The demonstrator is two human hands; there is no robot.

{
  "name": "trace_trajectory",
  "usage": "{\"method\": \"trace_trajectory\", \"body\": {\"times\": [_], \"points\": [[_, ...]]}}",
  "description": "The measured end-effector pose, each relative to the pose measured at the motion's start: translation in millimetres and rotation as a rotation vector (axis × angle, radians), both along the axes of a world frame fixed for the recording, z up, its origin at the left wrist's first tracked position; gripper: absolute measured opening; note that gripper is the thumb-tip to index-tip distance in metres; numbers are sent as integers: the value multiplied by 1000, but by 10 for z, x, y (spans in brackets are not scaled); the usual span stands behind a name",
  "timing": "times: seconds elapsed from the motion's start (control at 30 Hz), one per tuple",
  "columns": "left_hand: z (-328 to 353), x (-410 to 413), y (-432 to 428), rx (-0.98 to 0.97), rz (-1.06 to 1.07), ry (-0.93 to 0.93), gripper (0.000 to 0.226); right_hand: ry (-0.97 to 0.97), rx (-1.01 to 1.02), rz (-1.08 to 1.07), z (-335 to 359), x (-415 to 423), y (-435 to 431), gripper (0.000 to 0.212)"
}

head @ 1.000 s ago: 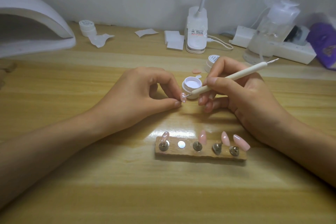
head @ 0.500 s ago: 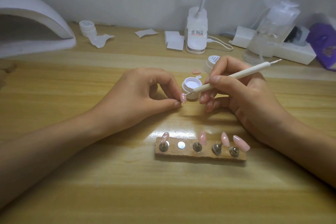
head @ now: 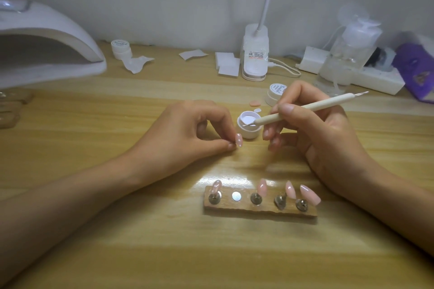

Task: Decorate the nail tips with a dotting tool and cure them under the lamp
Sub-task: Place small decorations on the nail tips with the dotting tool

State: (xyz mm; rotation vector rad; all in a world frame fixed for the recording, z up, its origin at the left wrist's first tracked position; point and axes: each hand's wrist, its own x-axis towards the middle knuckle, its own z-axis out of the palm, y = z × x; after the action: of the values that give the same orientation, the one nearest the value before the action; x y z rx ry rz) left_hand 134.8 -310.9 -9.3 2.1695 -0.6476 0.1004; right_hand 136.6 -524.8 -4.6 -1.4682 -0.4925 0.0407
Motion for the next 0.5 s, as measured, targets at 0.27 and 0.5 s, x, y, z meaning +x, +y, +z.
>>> {"method": "trace_trajectory", "body": {"times": [0.27,0.5], "points": [[-7,-3,10,-7,-9,-7,17,-2,36,-28,24,-14,0,22],[-16,-3,15,-1,-12,-27,16,-99,-70,-183,23,51,-83,17]]}}
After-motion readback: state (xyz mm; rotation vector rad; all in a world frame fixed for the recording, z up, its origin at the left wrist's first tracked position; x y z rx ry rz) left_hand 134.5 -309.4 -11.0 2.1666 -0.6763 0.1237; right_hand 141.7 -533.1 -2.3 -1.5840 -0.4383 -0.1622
